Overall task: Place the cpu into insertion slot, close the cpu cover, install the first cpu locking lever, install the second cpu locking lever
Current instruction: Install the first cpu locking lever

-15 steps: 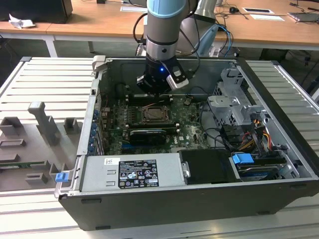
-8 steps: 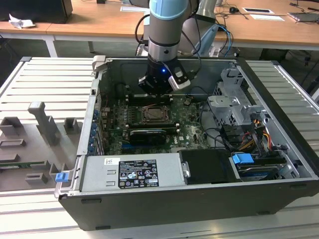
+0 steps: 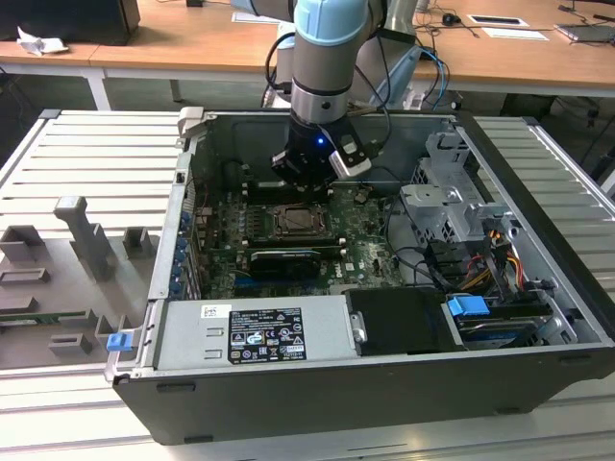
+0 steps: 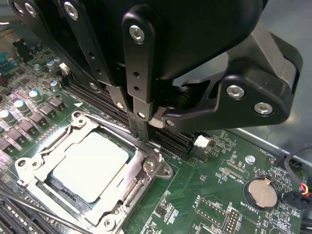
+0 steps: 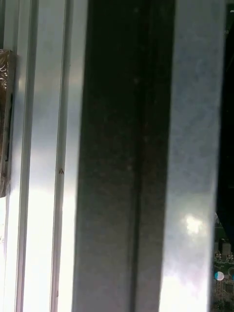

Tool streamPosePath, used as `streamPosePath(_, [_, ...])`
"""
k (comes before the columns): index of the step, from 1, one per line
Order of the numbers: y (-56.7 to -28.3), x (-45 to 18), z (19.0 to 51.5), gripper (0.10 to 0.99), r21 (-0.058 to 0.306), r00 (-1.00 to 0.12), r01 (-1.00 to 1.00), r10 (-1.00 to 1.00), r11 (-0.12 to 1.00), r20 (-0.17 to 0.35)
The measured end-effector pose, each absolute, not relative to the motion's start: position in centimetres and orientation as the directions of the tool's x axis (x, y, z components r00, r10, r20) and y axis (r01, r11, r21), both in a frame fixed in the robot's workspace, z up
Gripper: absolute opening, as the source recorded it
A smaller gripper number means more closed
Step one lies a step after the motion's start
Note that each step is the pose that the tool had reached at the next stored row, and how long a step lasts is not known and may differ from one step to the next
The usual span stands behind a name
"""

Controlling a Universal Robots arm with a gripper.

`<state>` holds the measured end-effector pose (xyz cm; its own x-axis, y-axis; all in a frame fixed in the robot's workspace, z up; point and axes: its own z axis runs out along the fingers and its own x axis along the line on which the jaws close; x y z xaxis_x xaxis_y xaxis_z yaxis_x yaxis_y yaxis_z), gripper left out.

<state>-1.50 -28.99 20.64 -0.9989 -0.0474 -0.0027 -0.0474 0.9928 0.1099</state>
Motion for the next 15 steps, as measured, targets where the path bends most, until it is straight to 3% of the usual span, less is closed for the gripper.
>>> streamPosePath(15, [-28.99, -1.44, 20.43, 0.106, 0.099, -0.999, -0.047, -0.047, 0.994, -0.002])
